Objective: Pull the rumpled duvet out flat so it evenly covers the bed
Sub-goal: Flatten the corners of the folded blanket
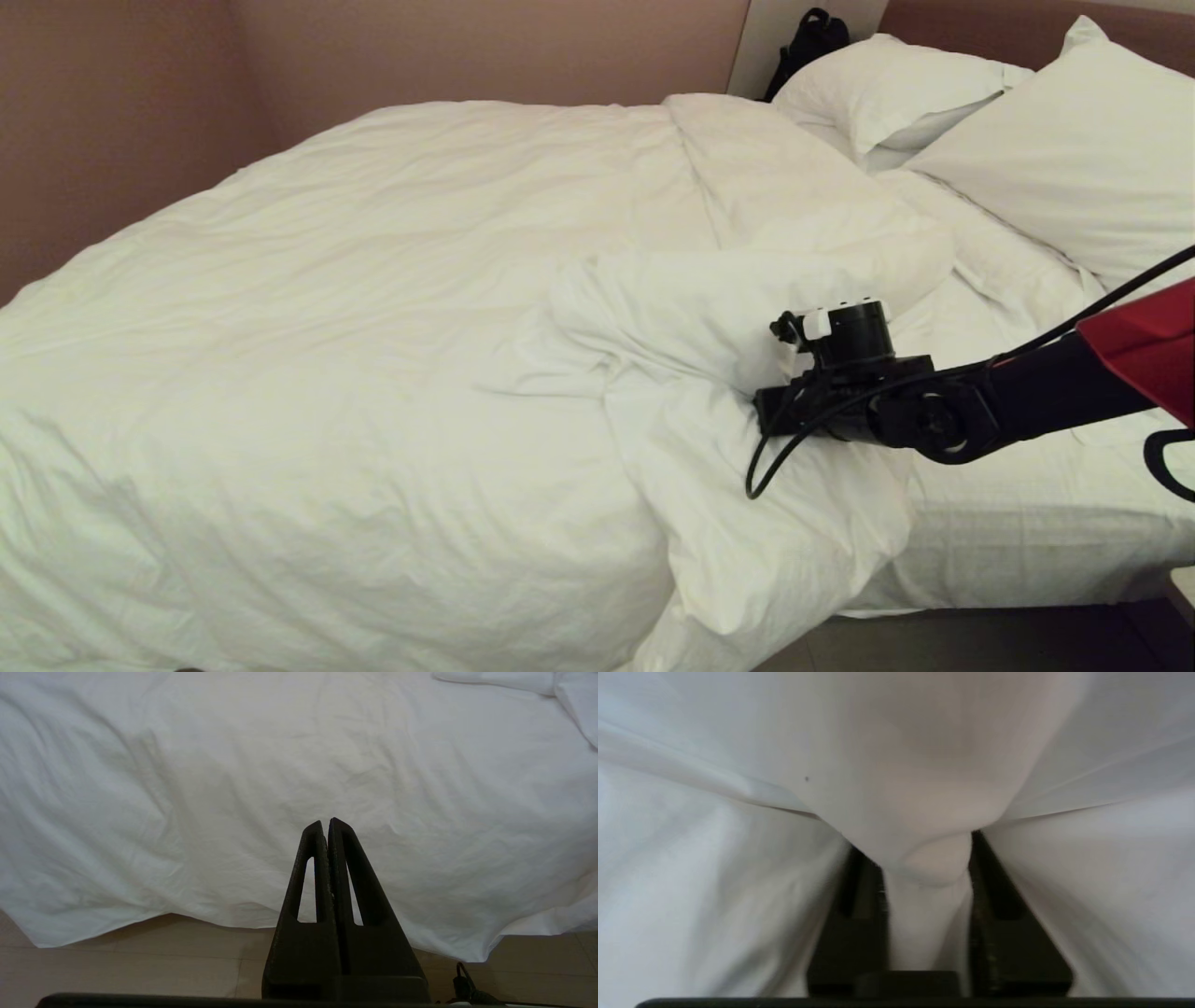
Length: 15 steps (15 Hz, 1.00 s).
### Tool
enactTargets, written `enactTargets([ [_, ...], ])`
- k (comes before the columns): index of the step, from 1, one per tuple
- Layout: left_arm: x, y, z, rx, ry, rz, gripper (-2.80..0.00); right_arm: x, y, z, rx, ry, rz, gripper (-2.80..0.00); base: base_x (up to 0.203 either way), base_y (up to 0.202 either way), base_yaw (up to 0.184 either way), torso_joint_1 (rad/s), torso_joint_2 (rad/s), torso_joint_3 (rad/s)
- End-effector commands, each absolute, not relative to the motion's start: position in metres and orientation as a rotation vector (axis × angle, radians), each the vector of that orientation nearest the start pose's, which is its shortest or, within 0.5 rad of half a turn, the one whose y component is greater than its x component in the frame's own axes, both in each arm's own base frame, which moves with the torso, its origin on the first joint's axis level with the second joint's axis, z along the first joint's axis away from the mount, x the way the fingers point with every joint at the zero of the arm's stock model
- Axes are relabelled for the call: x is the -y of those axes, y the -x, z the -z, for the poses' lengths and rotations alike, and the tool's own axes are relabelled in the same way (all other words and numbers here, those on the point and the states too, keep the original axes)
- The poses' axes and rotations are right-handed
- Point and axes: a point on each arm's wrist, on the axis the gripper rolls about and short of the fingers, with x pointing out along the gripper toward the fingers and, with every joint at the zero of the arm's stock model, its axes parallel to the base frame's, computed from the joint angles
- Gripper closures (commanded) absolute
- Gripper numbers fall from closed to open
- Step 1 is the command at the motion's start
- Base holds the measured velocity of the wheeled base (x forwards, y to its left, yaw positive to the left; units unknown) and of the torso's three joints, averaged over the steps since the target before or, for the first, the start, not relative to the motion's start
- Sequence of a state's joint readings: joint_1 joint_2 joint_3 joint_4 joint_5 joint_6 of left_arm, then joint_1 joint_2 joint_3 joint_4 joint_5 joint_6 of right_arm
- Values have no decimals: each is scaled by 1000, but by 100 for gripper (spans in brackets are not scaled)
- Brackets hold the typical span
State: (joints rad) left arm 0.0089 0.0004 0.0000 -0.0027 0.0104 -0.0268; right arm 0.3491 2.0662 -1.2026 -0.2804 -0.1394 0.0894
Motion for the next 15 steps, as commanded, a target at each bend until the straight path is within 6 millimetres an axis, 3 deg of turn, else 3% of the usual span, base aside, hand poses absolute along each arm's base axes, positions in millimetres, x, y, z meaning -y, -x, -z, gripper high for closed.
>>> enactTargets([
  [1,0,23,-76,3,27,-20,0,-134,-376,-125,-566,51,-179,0,0,0,0,0,0,0],
  [9,0,23,-76,3,26,-20,0,-123,-345,-180,-445,22,-188,0,0,0,0,0,0,0],
  [15,0,23,-76,3,26,-19,0,-116,-323,-203,-390,27,-196,0,0,0,0,0,0,0],
])
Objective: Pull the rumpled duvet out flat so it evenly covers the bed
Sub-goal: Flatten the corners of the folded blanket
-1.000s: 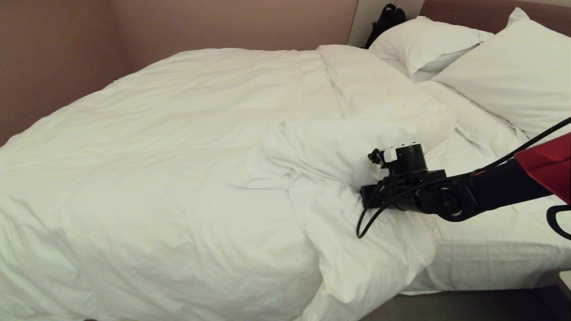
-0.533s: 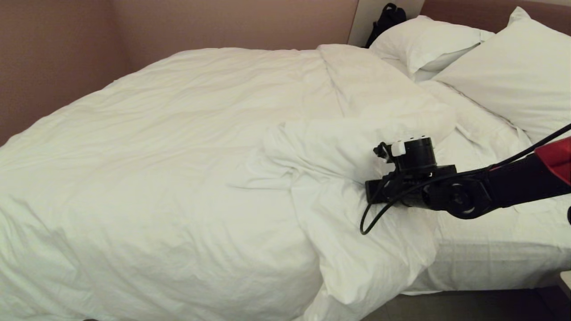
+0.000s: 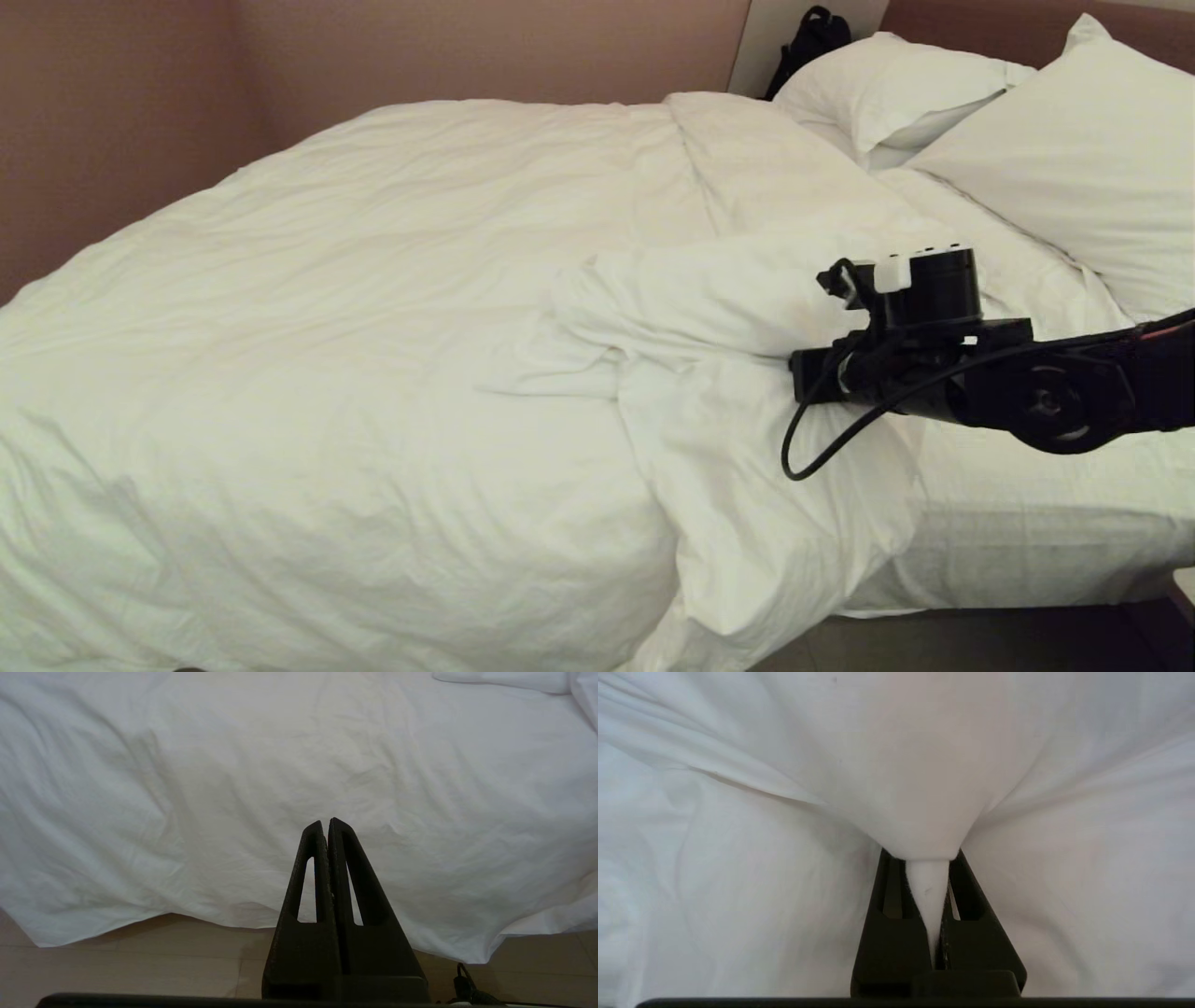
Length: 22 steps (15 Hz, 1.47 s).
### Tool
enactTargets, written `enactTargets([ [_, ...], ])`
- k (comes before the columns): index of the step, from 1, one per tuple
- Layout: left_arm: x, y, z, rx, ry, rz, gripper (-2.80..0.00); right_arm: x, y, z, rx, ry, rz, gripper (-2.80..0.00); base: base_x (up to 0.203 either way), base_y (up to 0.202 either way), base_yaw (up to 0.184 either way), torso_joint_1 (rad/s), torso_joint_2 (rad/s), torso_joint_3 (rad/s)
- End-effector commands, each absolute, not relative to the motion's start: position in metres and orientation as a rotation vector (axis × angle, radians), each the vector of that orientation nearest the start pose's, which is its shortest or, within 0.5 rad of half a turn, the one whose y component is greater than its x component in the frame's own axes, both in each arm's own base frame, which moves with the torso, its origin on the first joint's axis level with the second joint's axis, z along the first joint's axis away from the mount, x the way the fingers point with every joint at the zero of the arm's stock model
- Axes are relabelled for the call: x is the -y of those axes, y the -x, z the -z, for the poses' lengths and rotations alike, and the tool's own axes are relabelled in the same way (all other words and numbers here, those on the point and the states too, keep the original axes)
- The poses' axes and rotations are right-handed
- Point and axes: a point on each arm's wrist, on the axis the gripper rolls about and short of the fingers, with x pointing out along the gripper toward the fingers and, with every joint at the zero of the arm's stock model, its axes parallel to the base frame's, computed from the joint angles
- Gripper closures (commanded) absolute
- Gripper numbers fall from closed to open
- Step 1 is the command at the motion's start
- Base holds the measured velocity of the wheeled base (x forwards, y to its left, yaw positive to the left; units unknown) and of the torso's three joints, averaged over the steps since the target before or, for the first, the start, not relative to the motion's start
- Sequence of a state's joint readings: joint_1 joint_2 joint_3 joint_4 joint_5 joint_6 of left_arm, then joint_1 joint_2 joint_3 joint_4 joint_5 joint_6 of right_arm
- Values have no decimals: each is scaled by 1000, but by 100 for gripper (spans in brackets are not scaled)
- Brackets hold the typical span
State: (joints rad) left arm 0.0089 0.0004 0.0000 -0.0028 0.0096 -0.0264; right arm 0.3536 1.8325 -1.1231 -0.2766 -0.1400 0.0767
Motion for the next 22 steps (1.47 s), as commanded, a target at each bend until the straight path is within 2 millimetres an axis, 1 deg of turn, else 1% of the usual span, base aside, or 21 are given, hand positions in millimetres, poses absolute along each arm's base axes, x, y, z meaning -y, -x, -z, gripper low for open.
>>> enactTargets([
  [1,0,23,-76,3,28,-20,0,-114,-317,-208,-377,36,-198,0,0,0,0,0,0,0],
  [5,0,23,-76,3,26,-20,0,-103,-290,-232,-311,38,-203,0,0,0,0,0,0,0],
  [6,0,23,-76,3,26,-20,0,-101,-283,-233,-307,51,-205,0,0,0,0,0,0,0],
  [9,0,23,-76,3,26,-20,0,-98,-277,-226,-325,85,-201,0,0,0,0,0,0,0],
  [11,0,23,-76,3,26,-20,0,-95,-267,-226,-327,87,-200,0,0,0,0,0,0,0],
  [13,0,23,-76,3,26,-20,0,-86,-255,-222,-340,90,-184,0,0,0,0,0,0,0],
  [17,0,23,-76,3,27,-20,0,-51,-231,-206,-390,102,-94,0,0,0,0,0,0,0],
  [19,0,23,-76,3,28,-20,0,-46,-223,-196,-421,130,-86,0,0,0,0,0,0,0],
  [22,0,23,-76,3,28,-18,0,-43,-211,-177,-486,146,-89,0,0,0,0,0,0,0],
])
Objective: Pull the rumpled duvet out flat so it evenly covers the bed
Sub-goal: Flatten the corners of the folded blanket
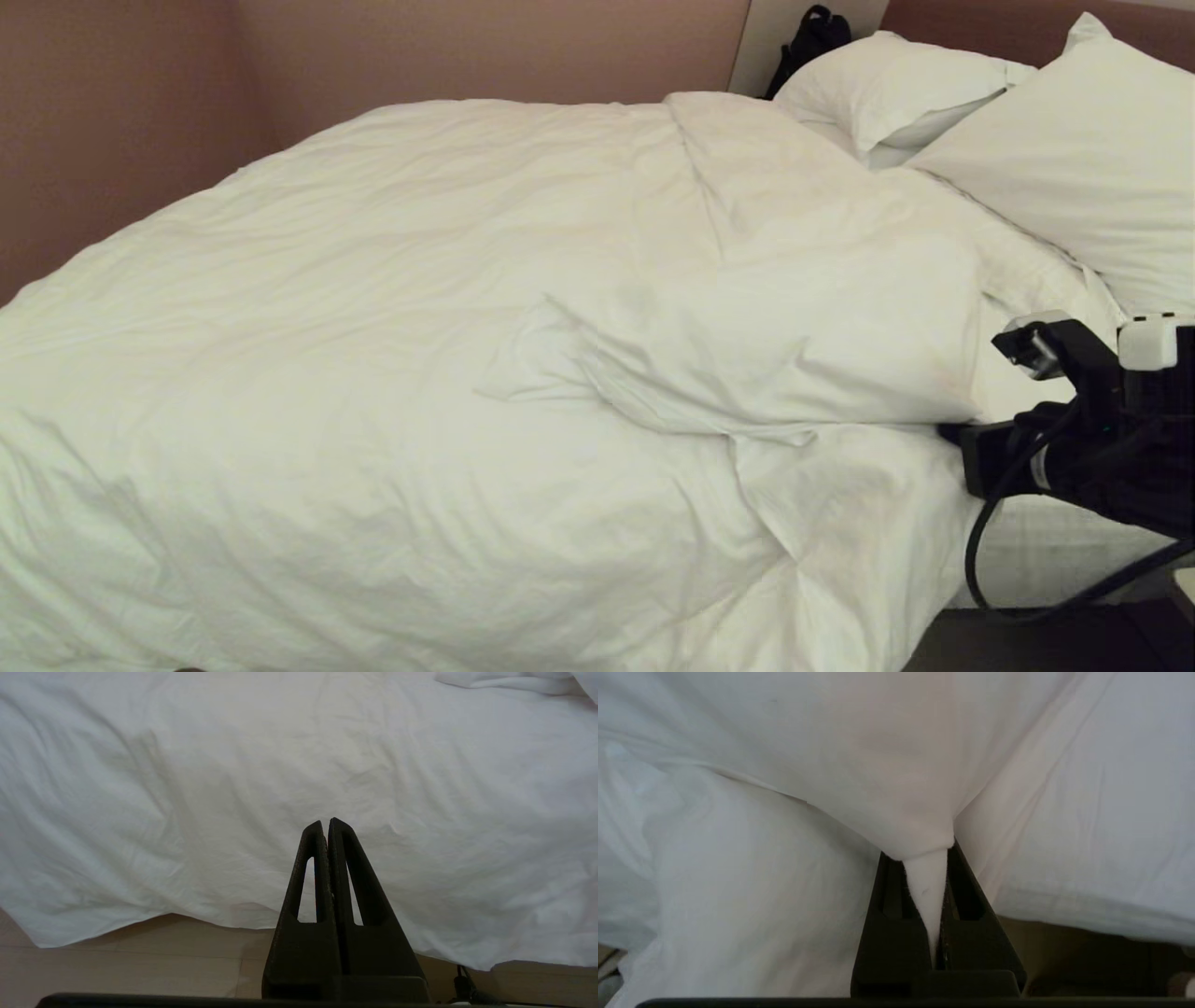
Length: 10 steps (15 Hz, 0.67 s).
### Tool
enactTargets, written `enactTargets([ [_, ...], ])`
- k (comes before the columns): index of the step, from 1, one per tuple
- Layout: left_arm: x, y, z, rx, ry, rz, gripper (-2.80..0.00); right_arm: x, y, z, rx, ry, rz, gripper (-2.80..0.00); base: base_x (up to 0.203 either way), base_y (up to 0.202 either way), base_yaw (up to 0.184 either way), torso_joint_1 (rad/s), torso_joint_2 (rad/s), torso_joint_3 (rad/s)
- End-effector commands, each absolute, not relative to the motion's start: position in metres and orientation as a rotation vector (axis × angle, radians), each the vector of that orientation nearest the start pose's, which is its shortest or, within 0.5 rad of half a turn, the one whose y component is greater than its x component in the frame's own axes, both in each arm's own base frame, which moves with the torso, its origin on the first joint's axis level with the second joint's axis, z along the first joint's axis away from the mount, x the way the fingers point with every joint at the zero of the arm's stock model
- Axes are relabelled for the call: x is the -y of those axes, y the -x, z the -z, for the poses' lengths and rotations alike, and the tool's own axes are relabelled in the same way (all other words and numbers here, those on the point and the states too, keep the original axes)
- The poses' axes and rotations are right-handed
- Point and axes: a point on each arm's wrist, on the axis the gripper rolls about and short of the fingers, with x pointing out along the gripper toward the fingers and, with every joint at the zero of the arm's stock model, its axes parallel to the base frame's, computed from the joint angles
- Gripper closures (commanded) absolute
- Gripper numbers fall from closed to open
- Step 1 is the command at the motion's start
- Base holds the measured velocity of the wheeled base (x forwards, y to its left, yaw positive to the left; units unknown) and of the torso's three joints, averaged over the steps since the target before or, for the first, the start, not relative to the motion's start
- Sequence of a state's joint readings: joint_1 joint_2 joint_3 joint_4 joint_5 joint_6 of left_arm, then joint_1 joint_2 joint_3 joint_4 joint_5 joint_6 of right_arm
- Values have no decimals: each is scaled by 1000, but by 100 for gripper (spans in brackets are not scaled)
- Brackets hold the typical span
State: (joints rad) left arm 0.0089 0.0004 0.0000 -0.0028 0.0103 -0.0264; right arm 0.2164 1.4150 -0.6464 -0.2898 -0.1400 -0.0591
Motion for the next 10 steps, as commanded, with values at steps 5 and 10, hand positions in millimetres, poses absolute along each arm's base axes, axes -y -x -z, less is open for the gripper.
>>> enactTargets([
  [5,0,23,-76,3,26,-20,0,-34,-208,-154,-519,140,-52,0,0,0,0,0,0,0],
  [10,0,23,-76,3,27,-20,0,-32,-213,-144,-525,135,-44,-280,0,0,0,0,0,0],
])
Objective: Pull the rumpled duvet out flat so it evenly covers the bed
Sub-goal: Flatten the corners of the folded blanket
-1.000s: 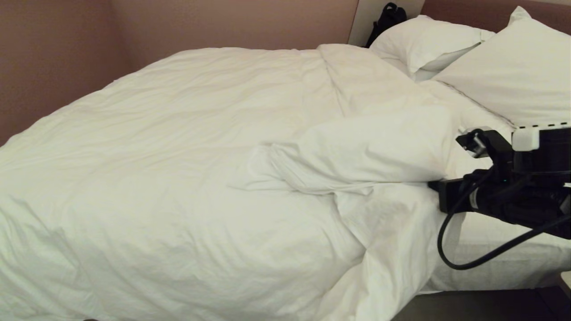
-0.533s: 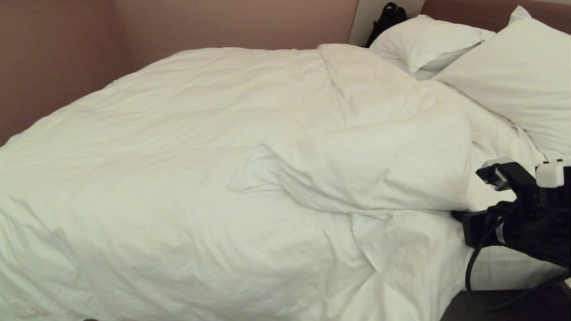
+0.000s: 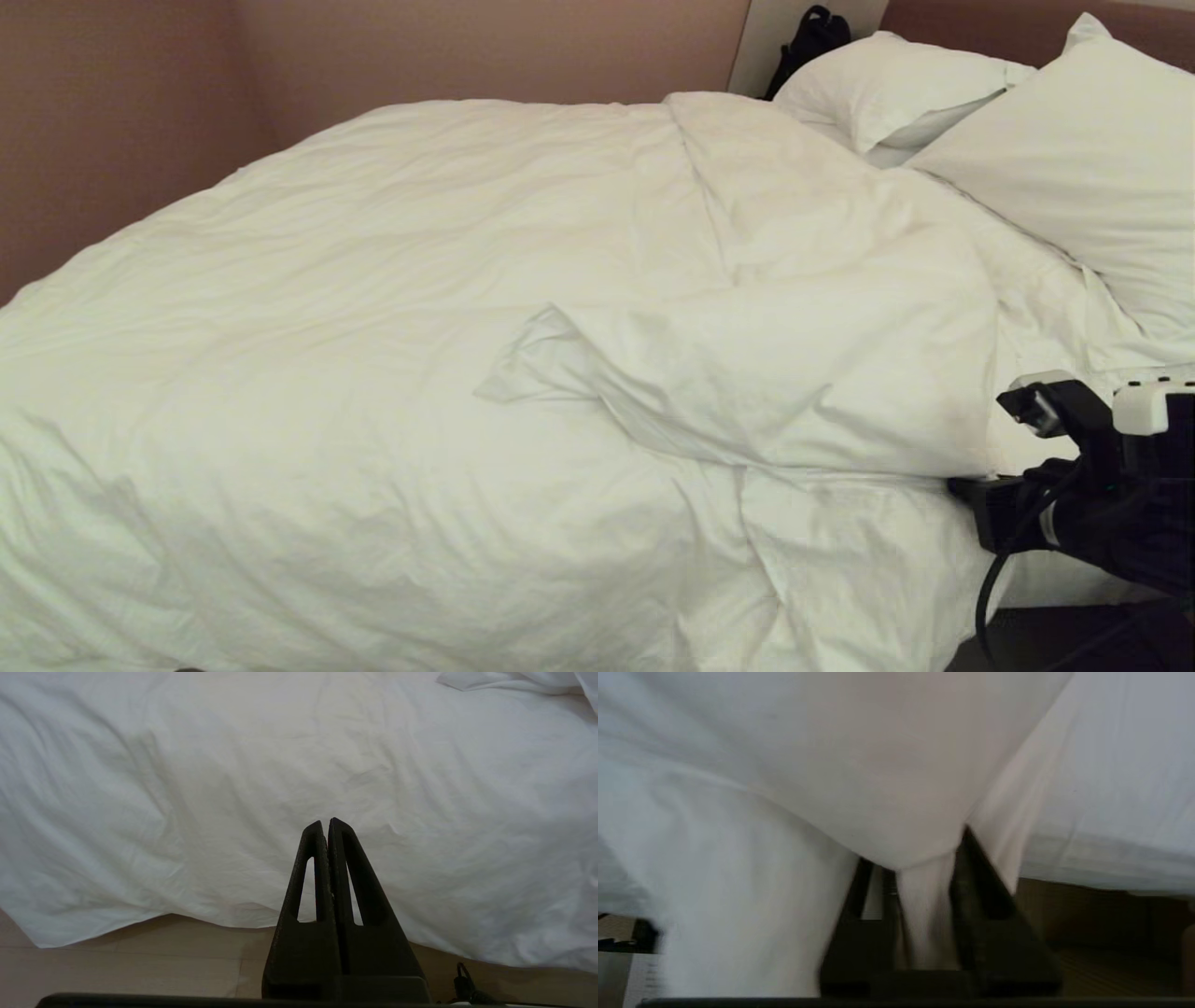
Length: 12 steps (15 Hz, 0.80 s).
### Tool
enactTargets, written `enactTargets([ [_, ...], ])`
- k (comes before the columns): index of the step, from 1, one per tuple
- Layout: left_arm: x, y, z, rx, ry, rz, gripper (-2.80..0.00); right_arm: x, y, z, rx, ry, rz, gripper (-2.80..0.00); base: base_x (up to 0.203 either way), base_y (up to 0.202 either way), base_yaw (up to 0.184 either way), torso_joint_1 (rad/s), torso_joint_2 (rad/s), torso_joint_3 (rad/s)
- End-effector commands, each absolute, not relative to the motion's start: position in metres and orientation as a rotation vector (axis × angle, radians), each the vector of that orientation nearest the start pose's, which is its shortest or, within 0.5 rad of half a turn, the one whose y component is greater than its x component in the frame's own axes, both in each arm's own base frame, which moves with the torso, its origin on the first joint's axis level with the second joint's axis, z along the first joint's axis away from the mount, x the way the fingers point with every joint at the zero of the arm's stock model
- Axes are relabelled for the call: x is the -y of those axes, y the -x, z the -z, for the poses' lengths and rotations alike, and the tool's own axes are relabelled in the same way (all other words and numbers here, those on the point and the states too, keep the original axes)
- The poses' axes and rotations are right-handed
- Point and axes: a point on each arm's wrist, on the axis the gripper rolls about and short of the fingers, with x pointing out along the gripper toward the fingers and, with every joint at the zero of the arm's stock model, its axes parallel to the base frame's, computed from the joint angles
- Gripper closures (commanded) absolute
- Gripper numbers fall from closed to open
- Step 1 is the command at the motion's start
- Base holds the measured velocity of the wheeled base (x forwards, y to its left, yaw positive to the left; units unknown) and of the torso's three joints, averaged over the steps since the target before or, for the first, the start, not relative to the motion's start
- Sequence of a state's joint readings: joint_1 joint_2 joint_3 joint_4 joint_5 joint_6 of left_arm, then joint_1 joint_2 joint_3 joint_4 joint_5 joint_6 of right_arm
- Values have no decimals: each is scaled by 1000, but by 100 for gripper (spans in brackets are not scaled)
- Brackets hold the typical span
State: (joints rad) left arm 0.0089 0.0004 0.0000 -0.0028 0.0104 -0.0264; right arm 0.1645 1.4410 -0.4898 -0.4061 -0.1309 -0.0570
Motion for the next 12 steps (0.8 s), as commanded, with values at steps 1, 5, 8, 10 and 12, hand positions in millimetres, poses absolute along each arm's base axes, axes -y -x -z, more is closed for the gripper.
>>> enactTargets([
  [1,0,23,-76,3,28,-20,0,-32,-215,-144,-520,131,-40,-280,0,0,0,0,0,0],
  [5,0,23,-76,3,26,-20,0,-30,-208,-155,-468,118,-34,-280,0,0,0,0,0,0],
  [8,0,23,-76,3,27,-20,0,-27,-189,-182,-342,106,-42,-280,0,0,0,0,0,0],
  [10,0,23,-76,3,28,-20,0,-26,-183,-201,-275,101,-42,-280,0,0,0,0,0,0],
  [12,0,23,-76,3,27,-20,0,-27,-184,-221,-241,96,-41,-280,0,0,0,0,0,0],
])
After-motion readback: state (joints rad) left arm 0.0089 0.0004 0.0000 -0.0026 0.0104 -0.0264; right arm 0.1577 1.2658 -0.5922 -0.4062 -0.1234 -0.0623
